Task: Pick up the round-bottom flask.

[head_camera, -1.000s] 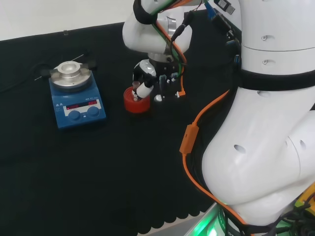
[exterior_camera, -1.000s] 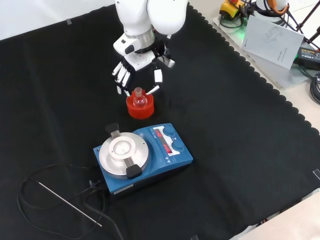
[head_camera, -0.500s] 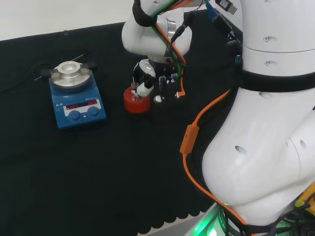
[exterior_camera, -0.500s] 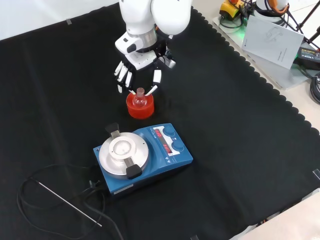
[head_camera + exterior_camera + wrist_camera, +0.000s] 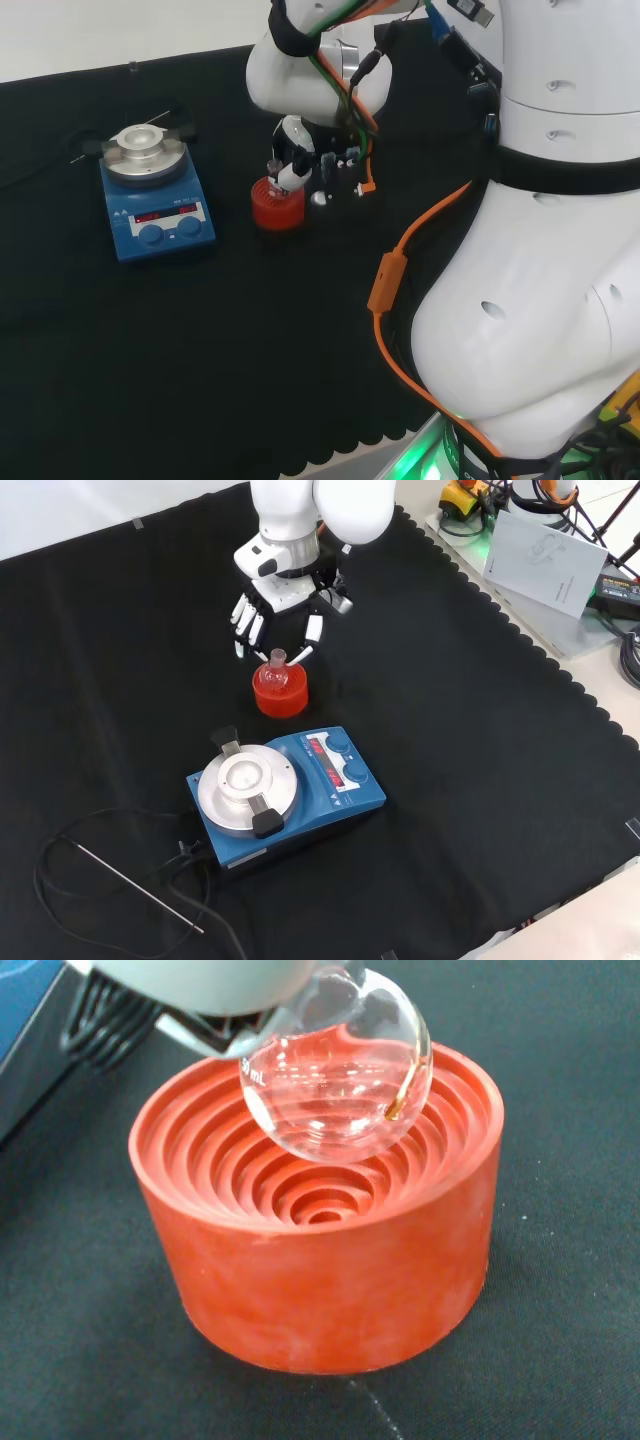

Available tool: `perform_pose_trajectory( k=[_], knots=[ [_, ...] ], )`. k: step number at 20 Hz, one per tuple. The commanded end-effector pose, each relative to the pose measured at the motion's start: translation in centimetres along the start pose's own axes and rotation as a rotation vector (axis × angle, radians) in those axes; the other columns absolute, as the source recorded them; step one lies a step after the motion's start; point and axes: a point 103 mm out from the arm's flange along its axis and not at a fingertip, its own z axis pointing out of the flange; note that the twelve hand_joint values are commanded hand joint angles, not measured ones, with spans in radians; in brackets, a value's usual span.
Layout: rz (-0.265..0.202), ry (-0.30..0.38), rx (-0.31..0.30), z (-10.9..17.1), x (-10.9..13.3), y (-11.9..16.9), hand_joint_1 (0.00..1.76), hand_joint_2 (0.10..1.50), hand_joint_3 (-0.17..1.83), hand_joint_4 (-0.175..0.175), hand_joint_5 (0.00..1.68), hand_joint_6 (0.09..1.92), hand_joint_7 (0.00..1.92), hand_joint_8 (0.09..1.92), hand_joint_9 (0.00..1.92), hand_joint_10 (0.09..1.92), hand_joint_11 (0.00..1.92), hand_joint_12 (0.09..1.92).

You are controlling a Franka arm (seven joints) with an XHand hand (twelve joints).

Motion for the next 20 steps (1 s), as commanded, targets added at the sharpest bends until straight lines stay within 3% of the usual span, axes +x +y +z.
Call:
perform_pose_trajectory(
  k=[1, 7, 13, 14, 16, 17, 18, 20],
  knots=[
    [-0.028, 0.005, 0.027, -1.6, 0.6, -0.3, 1.13, 0.63, 0.89, -0.033, 1.1, 1.07, 0.68, 0.58, 0.96, 0.43, 0.76, 1.09],
    [-0.044, 0.004, 0.052, -4.4, 1.4, -1.0, 1.14, 0.59, 0.91, -0.023, 1.15, 1.0, 0.72, 0.57, 0.97, 0.4, 0.75, 1.09],
    [-0.05, -0.017, 0.045, -6.6, 2.2, -1.2, 1.16, 0.56, 0.92, -0.05, 1.19, 0.94, 0.75, 0.55, 0.98, 0.39, 0.76, 1.08],
    [0.039, 0.155, 0.052, -6.6, 2.0, -1.4, 1.16, 0.56, 0.92, -0.051, 1.19, 0.93, 0.75, 0.55, 0.98, 0.39, 0.76, 1.08],
    [0.07, 0.22, 0.047, -6.6, -0.2, -1.7, 1.16, 0.56, 0.93, -0.052, 1.2, 0.93, 0.75, 0.55, 0.98, 0.38, 0.76, 1.08],
    [0.003, 0.096, 0.044, -7.6, 1.7, -1.3, 1.16, 0.56, 0.93, -0.052, 1.2, 0.93, 0.75, 0.55, 0.98, 0.38, 0.76, 1.08],
    [-0.019, 0.05, 0.026, -8.5, 2.2, -1.0, 1.16, 0.56, 0.93, -0.051, 1.2, 0.93, 0.75, 0.55, 0.98, 0.38, 0.77, 1.08],
    [-0.027, 0.026, 0.019, -9.7, 1.8, -0.4, 1.16, 0.56, 0.93, -0.049, 1.2, 0.92, 0.75, 0.55, 0.98, 0.38, 0.77, 1.08]
  ],
)
